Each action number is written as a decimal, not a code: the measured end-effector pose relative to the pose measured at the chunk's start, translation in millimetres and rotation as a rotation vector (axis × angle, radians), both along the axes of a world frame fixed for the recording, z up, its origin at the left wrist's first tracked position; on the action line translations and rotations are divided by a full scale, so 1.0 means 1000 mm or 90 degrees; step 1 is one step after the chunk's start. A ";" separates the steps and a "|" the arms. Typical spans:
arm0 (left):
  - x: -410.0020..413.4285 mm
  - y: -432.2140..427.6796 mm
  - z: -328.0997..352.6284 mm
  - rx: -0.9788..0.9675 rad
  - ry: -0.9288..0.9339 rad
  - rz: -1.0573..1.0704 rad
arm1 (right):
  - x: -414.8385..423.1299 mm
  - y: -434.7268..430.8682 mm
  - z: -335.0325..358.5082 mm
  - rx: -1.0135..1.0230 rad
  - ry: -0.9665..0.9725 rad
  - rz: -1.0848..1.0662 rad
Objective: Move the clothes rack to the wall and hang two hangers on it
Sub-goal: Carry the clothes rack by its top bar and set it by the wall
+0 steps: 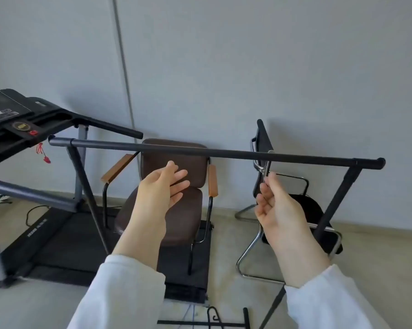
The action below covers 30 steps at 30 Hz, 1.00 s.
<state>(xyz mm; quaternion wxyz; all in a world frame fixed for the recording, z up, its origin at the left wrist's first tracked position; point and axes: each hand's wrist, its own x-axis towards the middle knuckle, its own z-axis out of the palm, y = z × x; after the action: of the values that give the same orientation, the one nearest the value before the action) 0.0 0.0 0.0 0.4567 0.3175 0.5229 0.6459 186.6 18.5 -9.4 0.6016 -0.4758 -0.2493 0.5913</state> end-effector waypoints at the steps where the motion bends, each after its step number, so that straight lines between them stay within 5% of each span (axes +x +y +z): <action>1: -0.001 0.004 0.000 0.000 -0.006 0.000 | 0.000 0.003 0.000 0.001 -0.006 -0.007; 30: -0.005 0.050 0.002 0.071 0.046 -0.049 | 0.005 0.033 0.024 0.079 -0.109 -0.160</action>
<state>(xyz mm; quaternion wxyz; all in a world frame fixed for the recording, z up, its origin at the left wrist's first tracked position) -5.2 50.1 2.3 0.4436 0.3856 0.4900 0.6438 191.3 51.1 14.2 0.6754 -0.5136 -0.2745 0.4523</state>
